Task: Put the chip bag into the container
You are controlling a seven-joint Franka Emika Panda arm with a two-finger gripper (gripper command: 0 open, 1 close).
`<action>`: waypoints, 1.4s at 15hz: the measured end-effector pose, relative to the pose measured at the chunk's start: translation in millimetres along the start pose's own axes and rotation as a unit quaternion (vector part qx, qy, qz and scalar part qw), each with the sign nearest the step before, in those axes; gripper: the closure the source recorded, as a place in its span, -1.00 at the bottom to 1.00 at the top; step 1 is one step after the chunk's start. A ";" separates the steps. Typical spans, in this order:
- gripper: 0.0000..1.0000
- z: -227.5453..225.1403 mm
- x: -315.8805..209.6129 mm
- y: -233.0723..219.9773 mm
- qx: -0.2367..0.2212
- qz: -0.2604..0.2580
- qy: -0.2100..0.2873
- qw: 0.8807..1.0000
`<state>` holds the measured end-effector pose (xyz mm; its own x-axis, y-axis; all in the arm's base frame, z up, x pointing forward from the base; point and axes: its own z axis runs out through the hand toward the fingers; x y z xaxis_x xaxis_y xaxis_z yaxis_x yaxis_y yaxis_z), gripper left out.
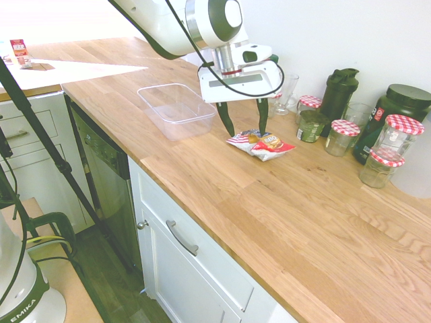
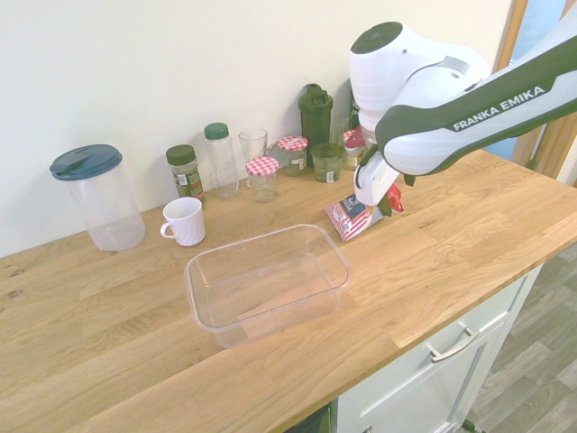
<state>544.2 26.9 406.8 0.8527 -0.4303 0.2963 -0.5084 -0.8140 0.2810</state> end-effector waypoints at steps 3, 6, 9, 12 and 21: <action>-1.00 10.8 4.5 -2.4 -0.005 -0.012 -0.007 1.000; 1.00 15.4 14.1 3.1 -0.006 -0.021 -0.008 1.000; 1.00 22.9 18.9 6.0 -0.005 -0.030 -0.009 1.000; 1.00 27.8 24.3 7.4 -0.004 -0.037 -0.008 0.999; 1.00 33.9 27.8 -13.4 -0.001 -0.055 -0.007 0.998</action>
<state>578.8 12.6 380.3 0.9052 -0.3430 0.2509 -0.4112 -0.8561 0.3132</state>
